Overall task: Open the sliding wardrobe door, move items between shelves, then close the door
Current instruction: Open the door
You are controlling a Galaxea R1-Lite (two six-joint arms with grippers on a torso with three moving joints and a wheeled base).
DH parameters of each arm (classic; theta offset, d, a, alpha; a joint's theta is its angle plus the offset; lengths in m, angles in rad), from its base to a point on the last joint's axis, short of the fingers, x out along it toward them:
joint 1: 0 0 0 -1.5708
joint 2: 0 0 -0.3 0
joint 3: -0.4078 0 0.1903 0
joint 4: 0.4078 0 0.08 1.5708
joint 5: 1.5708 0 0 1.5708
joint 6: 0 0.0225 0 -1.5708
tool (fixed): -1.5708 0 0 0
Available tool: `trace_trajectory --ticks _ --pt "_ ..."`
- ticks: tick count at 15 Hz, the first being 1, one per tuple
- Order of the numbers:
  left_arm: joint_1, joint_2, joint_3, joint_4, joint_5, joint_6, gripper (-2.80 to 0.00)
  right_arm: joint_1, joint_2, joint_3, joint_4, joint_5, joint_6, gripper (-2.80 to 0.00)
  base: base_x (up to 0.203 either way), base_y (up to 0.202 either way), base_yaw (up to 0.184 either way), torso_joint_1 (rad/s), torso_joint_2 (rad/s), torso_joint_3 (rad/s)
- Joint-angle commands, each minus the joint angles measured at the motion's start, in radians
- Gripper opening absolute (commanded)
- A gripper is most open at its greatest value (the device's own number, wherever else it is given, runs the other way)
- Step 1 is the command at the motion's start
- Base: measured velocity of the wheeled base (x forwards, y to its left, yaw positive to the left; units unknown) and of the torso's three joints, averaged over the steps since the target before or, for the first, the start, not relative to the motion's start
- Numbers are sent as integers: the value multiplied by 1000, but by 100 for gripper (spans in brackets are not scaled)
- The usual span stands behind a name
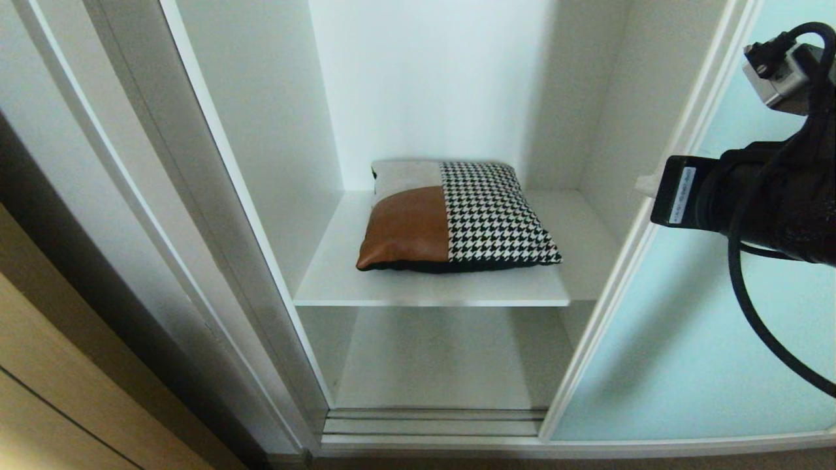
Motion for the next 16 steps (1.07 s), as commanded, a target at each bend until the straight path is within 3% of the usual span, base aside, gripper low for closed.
trace_trajectory --ticks 1,6,10,16 --pt "0 2 2 0 0 0 -280 -29 44 -23 0 -21 17 -280 0 0 0 0 0 0" --pt "0 2 2 0 0 0 -280 -106 91 -31 1 -42 22 -280 0 0 0 0 0 0" --pt "0 2 2 0 0 0 -280 -116 136 -58 3 -57 82 -280 0 0 0 0 0 0" --pt "0 2 2 0 0 0 -280 -171 163 -71 2 -57 81 -280 0 0 0 0 0 0"
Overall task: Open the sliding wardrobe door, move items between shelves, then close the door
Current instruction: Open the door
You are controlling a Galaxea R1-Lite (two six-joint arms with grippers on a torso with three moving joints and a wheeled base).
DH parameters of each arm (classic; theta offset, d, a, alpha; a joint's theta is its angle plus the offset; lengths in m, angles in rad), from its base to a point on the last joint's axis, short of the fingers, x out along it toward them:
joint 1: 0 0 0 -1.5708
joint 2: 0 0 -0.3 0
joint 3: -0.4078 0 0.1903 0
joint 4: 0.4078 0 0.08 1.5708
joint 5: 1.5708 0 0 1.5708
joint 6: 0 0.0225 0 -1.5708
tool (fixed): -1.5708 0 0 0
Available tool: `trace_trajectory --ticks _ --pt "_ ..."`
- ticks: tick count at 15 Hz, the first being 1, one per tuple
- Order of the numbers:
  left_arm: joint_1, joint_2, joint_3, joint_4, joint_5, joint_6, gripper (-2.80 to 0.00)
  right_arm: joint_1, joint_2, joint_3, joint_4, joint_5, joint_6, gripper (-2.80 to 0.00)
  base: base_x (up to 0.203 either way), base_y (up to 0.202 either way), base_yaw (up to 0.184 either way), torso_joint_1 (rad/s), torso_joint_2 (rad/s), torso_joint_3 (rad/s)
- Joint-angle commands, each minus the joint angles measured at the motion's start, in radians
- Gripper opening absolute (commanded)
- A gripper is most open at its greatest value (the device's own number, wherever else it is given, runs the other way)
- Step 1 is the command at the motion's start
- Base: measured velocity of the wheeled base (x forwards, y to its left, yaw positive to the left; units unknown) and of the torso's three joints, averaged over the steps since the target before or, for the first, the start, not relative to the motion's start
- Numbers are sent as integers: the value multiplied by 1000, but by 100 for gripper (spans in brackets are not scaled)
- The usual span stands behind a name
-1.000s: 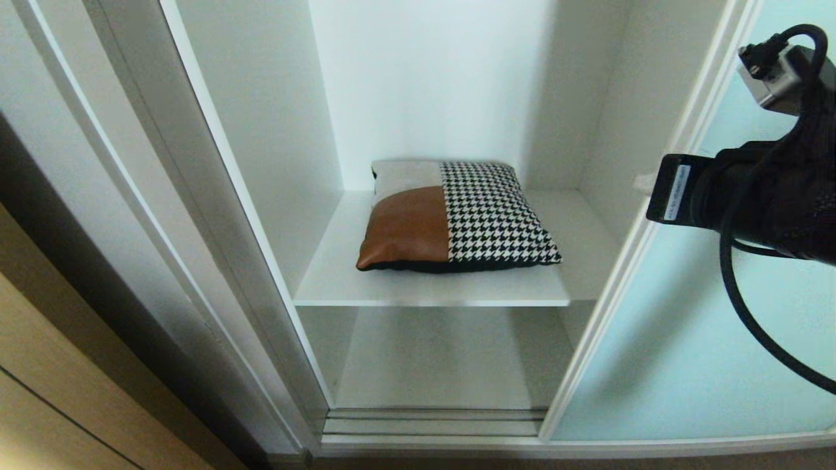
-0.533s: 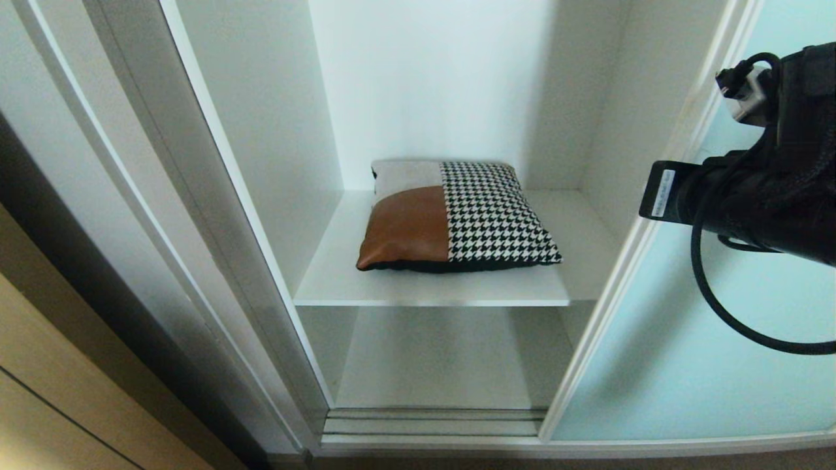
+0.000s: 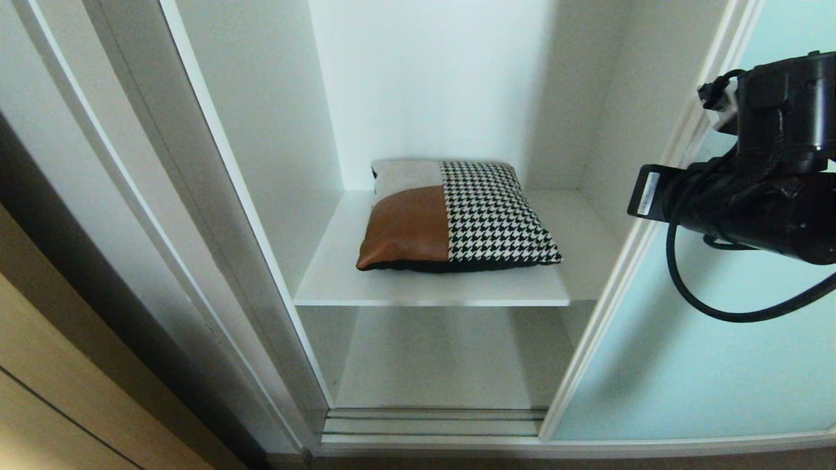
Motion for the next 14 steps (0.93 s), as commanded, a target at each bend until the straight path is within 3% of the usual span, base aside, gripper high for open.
trace_trajectory --ticks 1,14 --pt "0 2 2 0 0 0 -280 -23 1 1 -1 -1 0 -280 0 0 0 0 0 0" --pt "0 2 2 0 0 0 -280 -136 5 11 -6 29 0 -280 0 0 0 0 0 0"
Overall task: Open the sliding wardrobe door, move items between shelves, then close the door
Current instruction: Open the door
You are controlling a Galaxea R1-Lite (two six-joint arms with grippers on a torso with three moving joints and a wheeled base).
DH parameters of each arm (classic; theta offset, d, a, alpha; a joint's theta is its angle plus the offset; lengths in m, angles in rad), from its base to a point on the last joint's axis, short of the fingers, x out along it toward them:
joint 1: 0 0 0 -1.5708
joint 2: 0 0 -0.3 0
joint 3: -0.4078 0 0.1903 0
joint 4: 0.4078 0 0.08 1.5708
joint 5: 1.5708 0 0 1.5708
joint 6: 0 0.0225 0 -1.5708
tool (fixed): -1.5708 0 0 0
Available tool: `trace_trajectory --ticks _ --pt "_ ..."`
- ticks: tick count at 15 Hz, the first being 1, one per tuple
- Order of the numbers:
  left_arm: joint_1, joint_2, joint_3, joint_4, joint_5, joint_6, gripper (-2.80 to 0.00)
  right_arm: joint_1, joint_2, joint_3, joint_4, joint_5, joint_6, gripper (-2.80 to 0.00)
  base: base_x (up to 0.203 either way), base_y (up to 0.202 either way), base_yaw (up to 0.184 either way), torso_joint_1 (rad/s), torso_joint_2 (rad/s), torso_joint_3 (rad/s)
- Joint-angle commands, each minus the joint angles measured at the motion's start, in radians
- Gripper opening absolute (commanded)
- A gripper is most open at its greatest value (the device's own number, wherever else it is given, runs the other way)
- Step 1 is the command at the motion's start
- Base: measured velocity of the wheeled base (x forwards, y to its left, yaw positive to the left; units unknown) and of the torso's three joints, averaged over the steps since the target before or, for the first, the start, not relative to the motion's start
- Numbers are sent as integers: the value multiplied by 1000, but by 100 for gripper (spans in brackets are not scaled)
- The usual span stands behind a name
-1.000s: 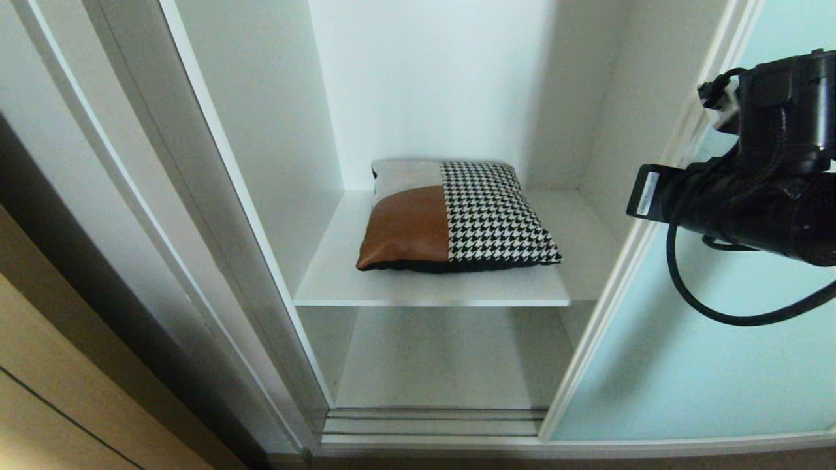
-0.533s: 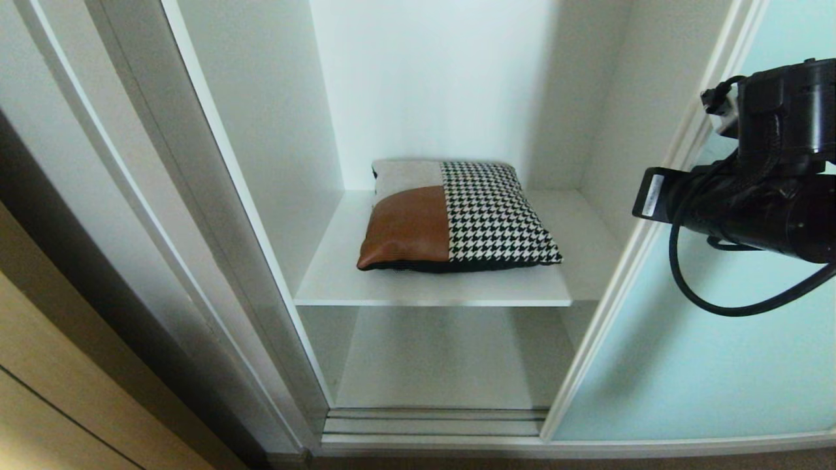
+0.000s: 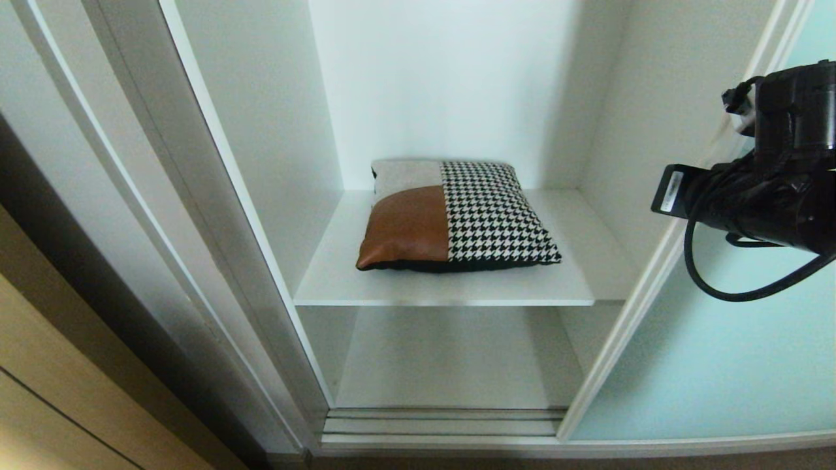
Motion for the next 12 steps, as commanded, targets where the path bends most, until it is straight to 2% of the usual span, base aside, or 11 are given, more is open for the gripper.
trace_trajectory --ticks 1,6,10,12 --pt "0 2 2 0 0 0 -280 -33 -2 3 0 1 2 -280 0 0 0 0 0 0" --pt "0 2 2 0 0 0 -280 -89 -22 12 1 44 5 -280 0 0 0 0 0 0" --pt "0 2 2 0 0 0 -280 -19 -142 55 11 101 -7 -280 0 0 0 0 0 0" --pt "0 2 2 0 0 0 -280 -3 -232 83 14 145 -38 -280 0 0 0 0 0 0"
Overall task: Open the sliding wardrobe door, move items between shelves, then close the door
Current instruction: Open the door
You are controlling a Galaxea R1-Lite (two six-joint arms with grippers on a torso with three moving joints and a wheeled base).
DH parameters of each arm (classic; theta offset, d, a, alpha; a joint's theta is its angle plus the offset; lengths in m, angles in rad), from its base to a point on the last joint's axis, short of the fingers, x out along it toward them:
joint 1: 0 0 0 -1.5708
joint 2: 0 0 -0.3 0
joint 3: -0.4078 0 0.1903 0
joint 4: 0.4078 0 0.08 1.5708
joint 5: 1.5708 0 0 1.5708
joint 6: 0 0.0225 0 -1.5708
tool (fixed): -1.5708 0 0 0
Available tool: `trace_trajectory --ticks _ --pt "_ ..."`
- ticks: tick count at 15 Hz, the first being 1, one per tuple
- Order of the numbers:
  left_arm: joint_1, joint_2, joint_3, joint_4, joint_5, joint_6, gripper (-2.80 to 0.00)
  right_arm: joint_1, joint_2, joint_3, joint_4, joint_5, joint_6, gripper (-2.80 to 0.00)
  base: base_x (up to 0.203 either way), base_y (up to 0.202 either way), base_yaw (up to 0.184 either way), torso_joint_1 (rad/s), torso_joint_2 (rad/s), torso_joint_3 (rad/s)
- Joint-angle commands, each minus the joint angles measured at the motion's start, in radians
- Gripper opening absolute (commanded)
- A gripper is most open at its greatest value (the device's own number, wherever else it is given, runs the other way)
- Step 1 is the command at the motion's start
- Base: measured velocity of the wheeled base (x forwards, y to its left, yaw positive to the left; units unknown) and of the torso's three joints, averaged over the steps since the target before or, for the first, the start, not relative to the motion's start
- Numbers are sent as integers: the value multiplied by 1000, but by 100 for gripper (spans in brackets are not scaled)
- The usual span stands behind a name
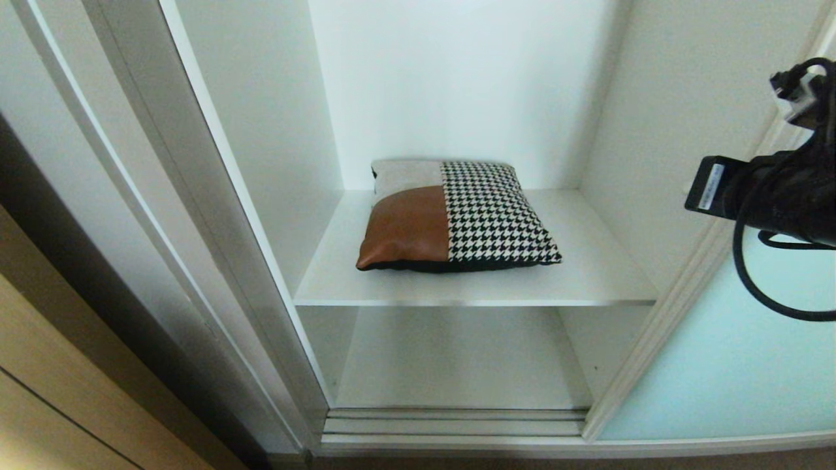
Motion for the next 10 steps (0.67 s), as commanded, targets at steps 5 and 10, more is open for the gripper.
trace_trajectory --ticks 5,10 --pt "0 2 2 0 0 0 -280 -37 -401 271 -11 189 -191 -280 0 0 0 0 0 0" --pt "0 2 2 0 0 0 -280 -164 -764 544 -12 361 -308 -280 0 0 0 0 0 0"
